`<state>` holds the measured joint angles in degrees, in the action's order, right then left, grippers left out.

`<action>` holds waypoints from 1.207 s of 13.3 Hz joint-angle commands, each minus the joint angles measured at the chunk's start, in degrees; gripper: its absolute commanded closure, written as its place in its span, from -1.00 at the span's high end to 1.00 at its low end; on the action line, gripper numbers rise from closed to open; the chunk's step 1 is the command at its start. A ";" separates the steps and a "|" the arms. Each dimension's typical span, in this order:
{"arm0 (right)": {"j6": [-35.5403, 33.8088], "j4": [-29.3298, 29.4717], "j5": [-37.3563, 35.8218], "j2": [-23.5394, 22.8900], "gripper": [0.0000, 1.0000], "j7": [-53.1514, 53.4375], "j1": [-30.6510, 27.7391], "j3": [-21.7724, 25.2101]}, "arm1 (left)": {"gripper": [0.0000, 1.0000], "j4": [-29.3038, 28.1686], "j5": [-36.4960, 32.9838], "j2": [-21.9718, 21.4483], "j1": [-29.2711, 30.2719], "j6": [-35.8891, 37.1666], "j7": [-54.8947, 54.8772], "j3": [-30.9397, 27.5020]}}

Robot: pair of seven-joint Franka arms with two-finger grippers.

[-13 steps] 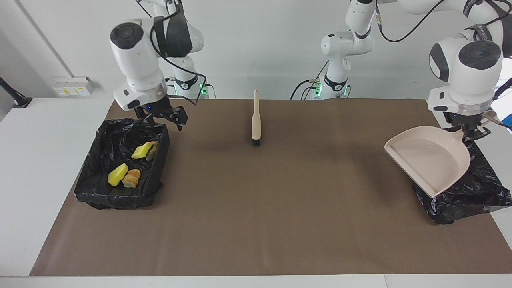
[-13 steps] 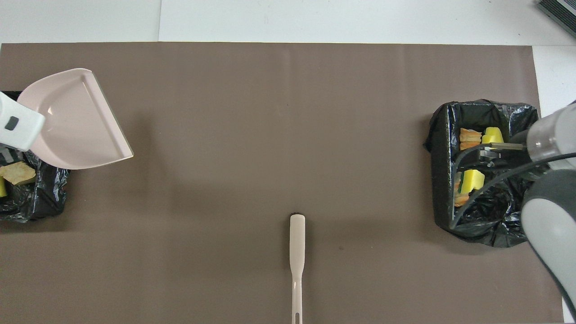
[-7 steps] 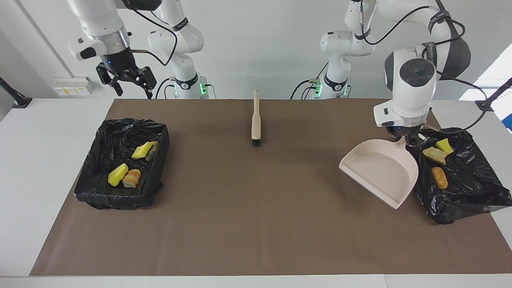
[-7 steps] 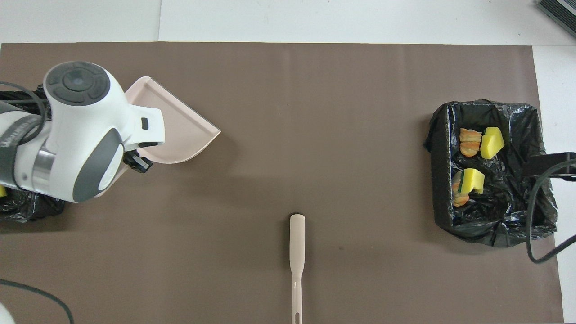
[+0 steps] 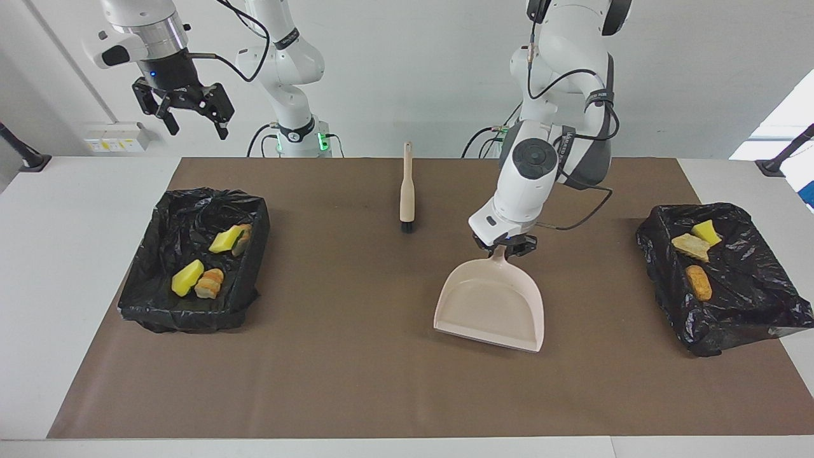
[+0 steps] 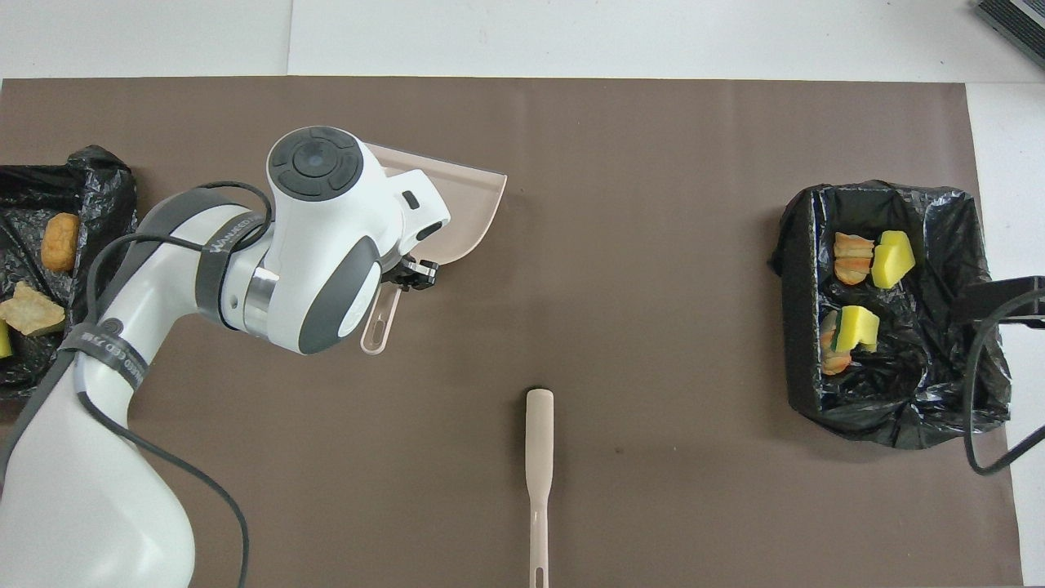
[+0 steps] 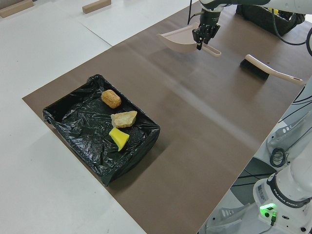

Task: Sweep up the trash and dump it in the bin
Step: 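Bring the empty dustpan back mid-table with the left gripper and release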

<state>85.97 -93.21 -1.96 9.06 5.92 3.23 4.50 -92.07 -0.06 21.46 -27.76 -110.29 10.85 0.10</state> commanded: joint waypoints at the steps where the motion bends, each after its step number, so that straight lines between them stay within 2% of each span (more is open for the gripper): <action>1: -1.95 0.49 -0.59 -0.10 1.00 -1.88 -0.68 0.07 | -1.00 11.18 0.59 6.47 -3.08 1.75 2.86 -1.33; 4: -1.95 0.40 -0.59 -0.01 1.00 -1.97 -0.59 -0.02 | -1.00 21.55 0.41 13.85 -5.55 4.29 8.39 -1.77; 7: -2.12 0.40 -0.68 -0.01 1.00 -2.06 -0.59 -0.10 | -1.00 24.82 0.15 17.73 -8.27 4.12 12.96 -2.39; 12: -2.12 0.40 -0.68 -0.01 1.00 -2.06 -0.59 -0.02 | -1.00 23.34 1.02 18.80 -10.47 1.57 16.66 -1.25; 14: -2.12 0.40 -0.59 -0.01 1.00 -2.06 -0.59 -0.02 | -1.00 21.59 2.25 18.62 -10.65 -3.84 16.66 -1.25; 16: -2.30 0.40 -0.68 0.08 1.00 -2.06 -0.59 -0.02 | -1.00 19.12 3.13 18.18 -11.52 -5.98 16.66 -1.25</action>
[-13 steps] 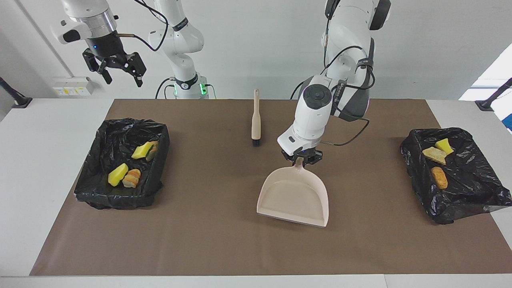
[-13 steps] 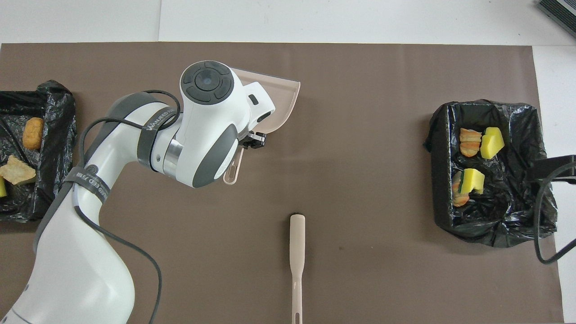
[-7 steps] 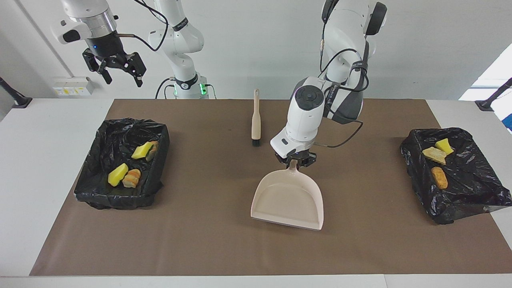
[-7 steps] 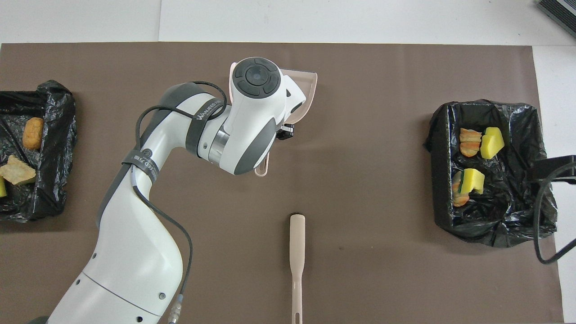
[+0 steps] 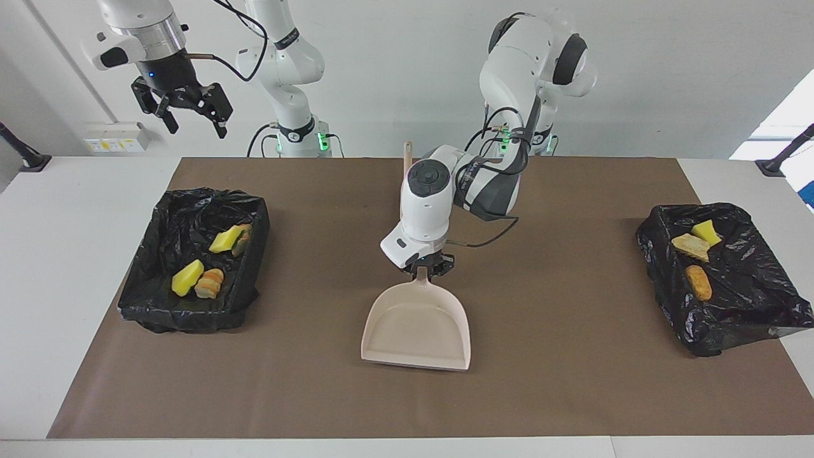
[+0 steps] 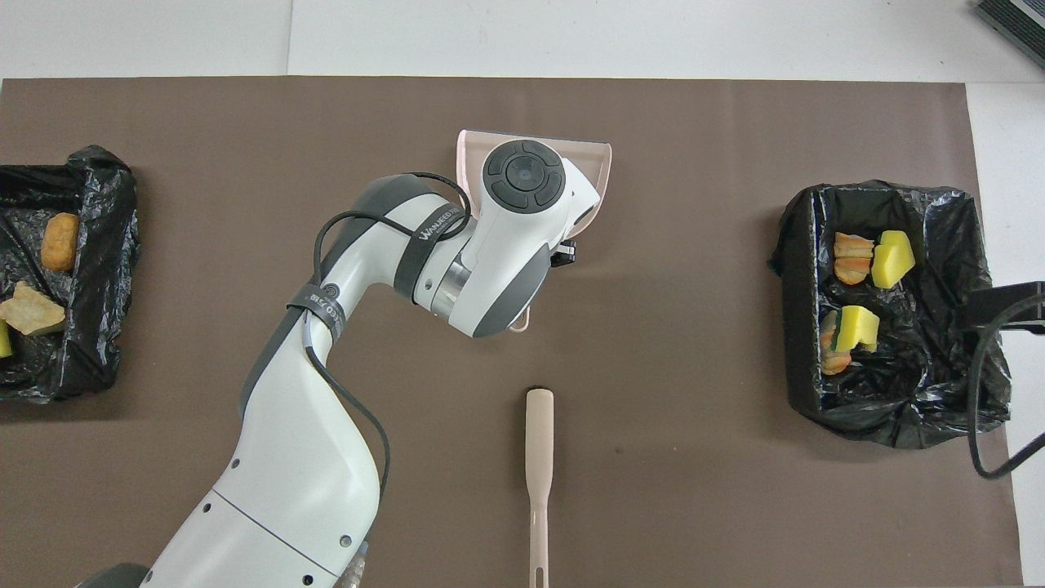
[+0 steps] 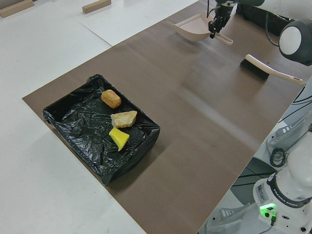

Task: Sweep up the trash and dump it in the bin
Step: 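Bring the empty dustpan back mid-table with the left gripper and release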

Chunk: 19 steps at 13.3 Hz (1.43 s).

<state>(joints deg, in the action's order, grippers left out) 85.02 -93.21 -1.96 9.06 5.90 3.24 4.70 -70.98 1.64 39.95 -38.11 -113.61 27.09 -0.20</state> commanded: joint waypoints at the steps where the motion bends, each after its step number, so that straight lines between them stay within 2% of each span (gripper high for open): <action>1: -1.35 0.40 -0.59 0.08 1.00 -2.04 -0.60 -0.21 | -1.00 -1.88 1.43 -0.39 -1.18 -2.59 0.42 -0.94; 5: -1.35 0.40 -0.59 0.08 1.00 -2.04 -0.60 -0.21 | -1.00 -3.72 1.61 -1.18 -1.09 -2.06 0.42 -0.94; 6: -1.35 0.40 -0.59 0.08 1.00 -2.04 -0.60 -0.21 | -0.58 -4.25 1.61 -1.36 -1.18 -1.80 0.42 -0.94; 7: -1.35 0.40 -0.68 0.08 1.00 -2.04 -0.60 -0.21 | 0.02 -4.34 1.61 -1.62 -1.18 -1.01 0.51 -0.94; 8: -1.35 0.40 -0.59 0.08 1.00 -2.04 -0.60 -0.21 | 0.48 -4.34 1.61 -1.71 -1.18 -0.39 0.51 -0.94; 9: -1.35 0.40 -0.59 0.08 1.00 -2.04 -0.60 -0.21 | 0.63 -4.43 1.61 -1.80 -1.18 -0.21 0.51 -0.94; 10: -1.35 0.40 -0.59 0.08 1.00 -2.04 -0.60 -0.21 | 1.00 -4.52 1.61 -1.80 -1.18 0.05 0.60 -1.02; 12: -1.35 0.31 -0.59 0.08 1.00 -2.04 -0.60 -0.21 | 1.00 -7.75 1.52 -5.90 -0.83 0.84 0.68 -1.38; 15: -1.35 0.31 -0.59 0.08 1.00 -2.04 -0.60 -0.21 | 1.00 -24.58 1.52 -21.96 1.89 0.49 0.60 -1.55; 16: -1.35 0.31 -0.59 0.08 1.00 -2.04 -0.60 -0.21 | 1.00 -29.26 1.43 -25.58 2.33 0.14 0.60 -1.73; 19: -1.44 0.31 -0.59 0.16 1.00 -2.04 -0.60 -0.12 | 1.00 -36.49 1.26 -34.64 8.99 1.02 -0.72 -1.73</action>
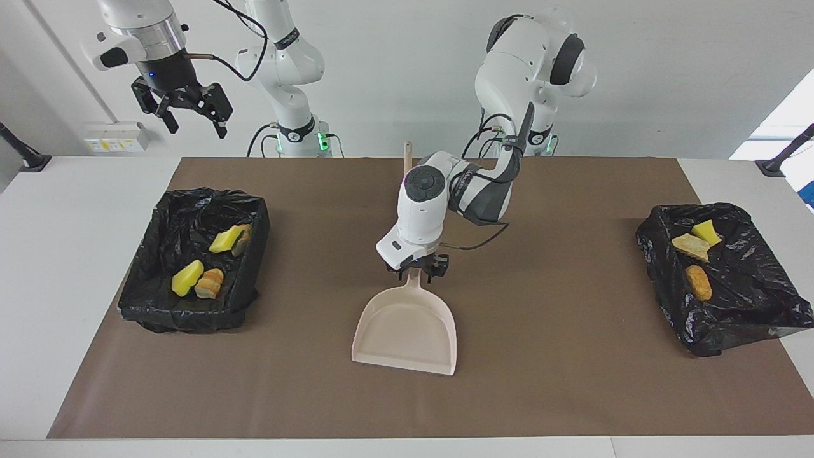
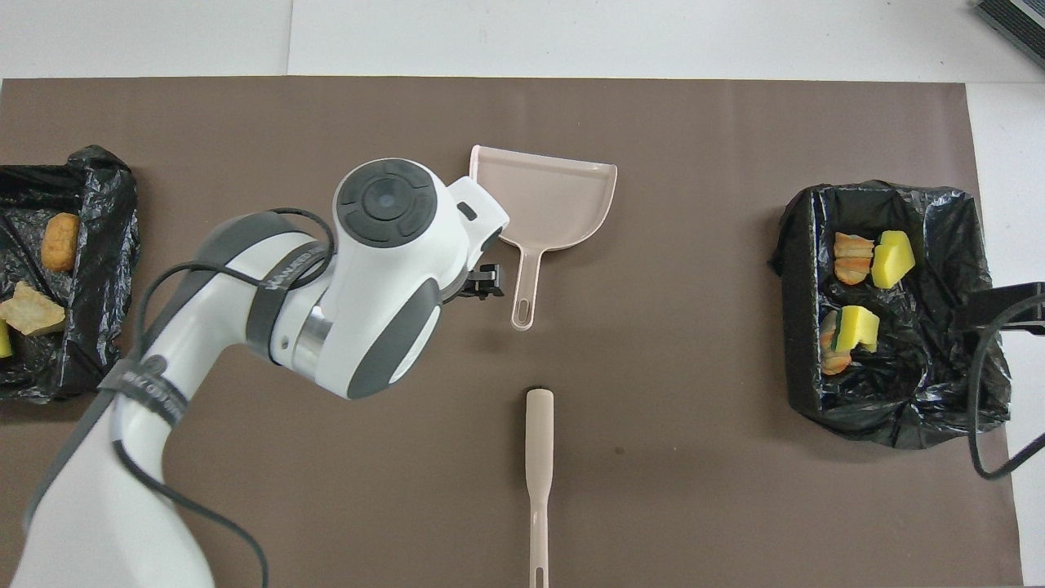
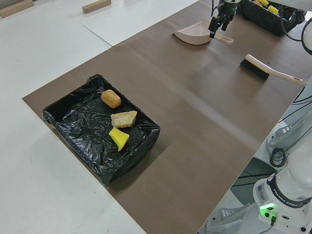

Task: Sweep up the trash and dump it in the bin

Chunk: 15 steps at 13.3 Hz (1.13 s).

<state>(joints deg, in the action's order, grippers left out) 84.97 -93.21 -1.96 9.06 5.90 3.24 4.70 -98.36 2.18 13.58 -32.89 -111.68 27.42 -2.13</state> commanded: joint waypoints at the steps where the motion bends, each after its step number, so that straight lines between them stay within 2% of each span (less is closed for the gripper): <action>1: -1.56 0.31 -0.59 0.08 1.00 -2.04 -0.60 -0.13 | 1.00 -10.44 0.72 -11.18 6.32 -0.47 -2.27 0.19; 4: -1.65 0.31 -0.59 0.16 1.00 -2.04 -0.60 -0.13 | 1.00 -4.85 0.20 -14.02 13.54 6.53 -10.35 0.10; 11: -1.74 0.22 -0.59 0.16 1.00 -2.04 -0.60 -0.13 | 1.00 16.77 -2.53 -13.59 23.48 29.73 -31.00 -0.69; 13: -1.74 0.22 -0.59 0.16 1.00 -2.04 -0.60 -0.13 | 1.00 20.82 -3.15 -13.41 24.37 32.39 -32.42 -0.77; 15: -1.83 0.22 0.02 0.16 1.00 -2.04 -0.60 -0.13 | 1.00 21.98 -2.97 -13.41 26.03 33.10 -33.12 -0.60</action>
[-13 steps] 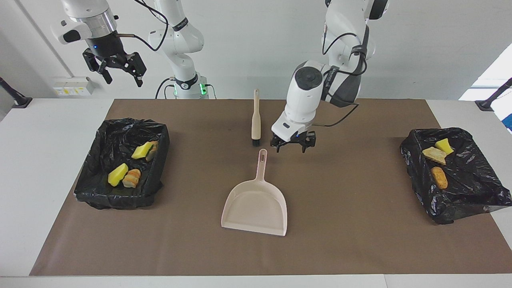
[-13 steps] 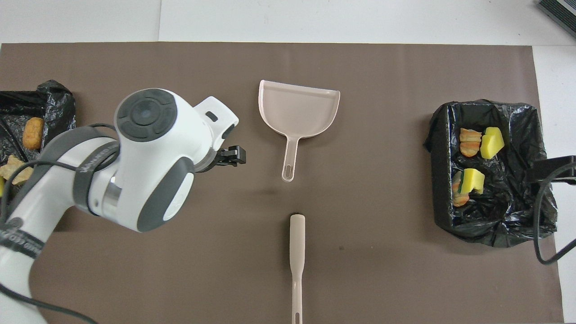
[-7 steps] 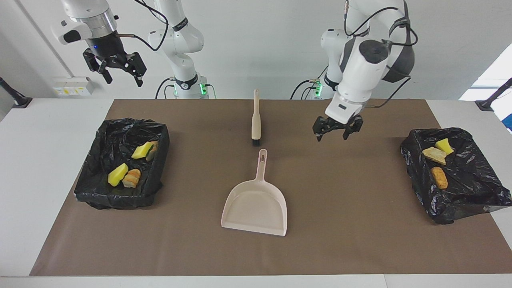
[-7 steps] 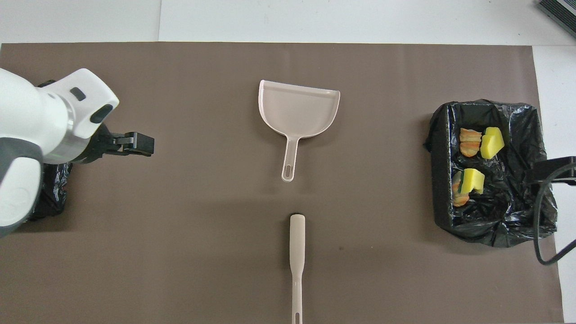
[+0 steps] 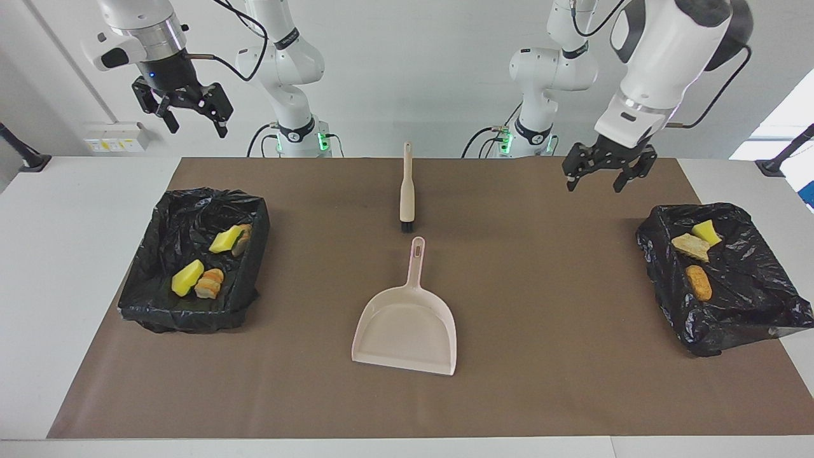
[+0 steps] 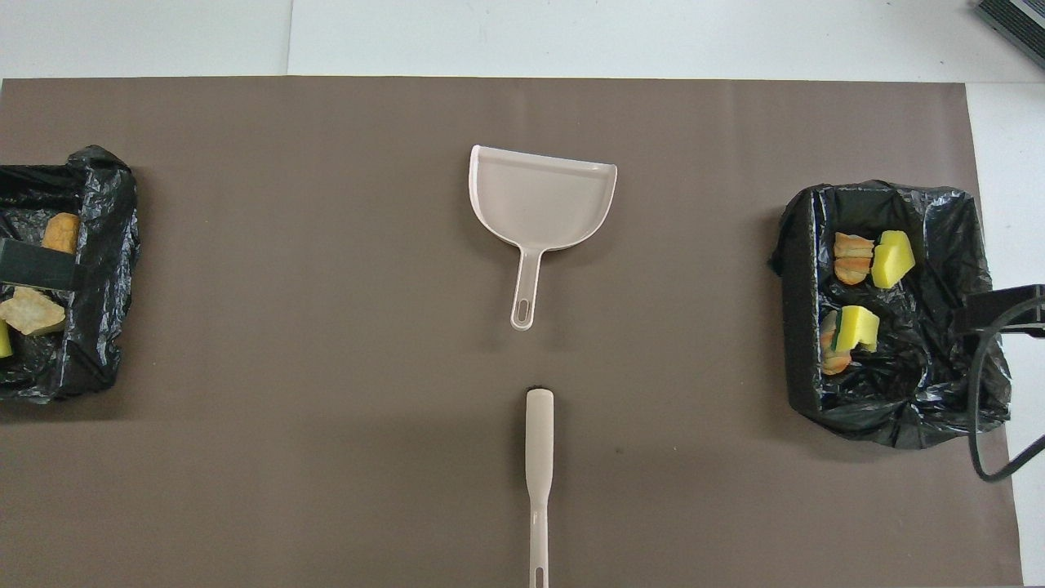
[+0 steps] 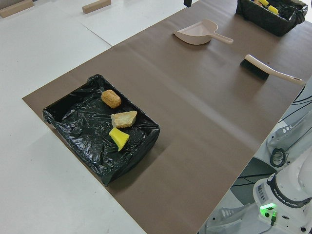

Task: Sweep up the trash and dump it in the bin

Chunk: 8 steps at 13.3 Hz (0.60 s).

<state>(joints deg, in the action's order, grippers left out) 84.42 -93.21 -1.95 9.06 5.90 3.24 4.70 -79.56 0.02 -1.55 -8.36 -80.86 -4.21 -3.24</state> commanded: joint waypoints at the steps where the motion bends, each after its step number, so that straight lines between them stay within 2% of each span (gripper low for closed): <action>1: -1.19 0.22 0.11 0.25 1.00 -2.04 -0.60 -0.13 | 1.00 3.19 -0.72 1.64 1.86 2.55 -2.64 0.51; 8: -1.54 0.14 0.11 0.25 1.00 -2.04 -0.60 -0.13 | 1.00 -0.41 -0.81 -1.79 3.44 1.41 -3.09 0.07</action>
<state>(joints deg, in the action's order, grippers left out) 84.28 -93.21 -1.95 9.06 5.90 3.24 4.70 -78.44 -0.26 -1.75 -5.20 -80.07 -6.96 -3.55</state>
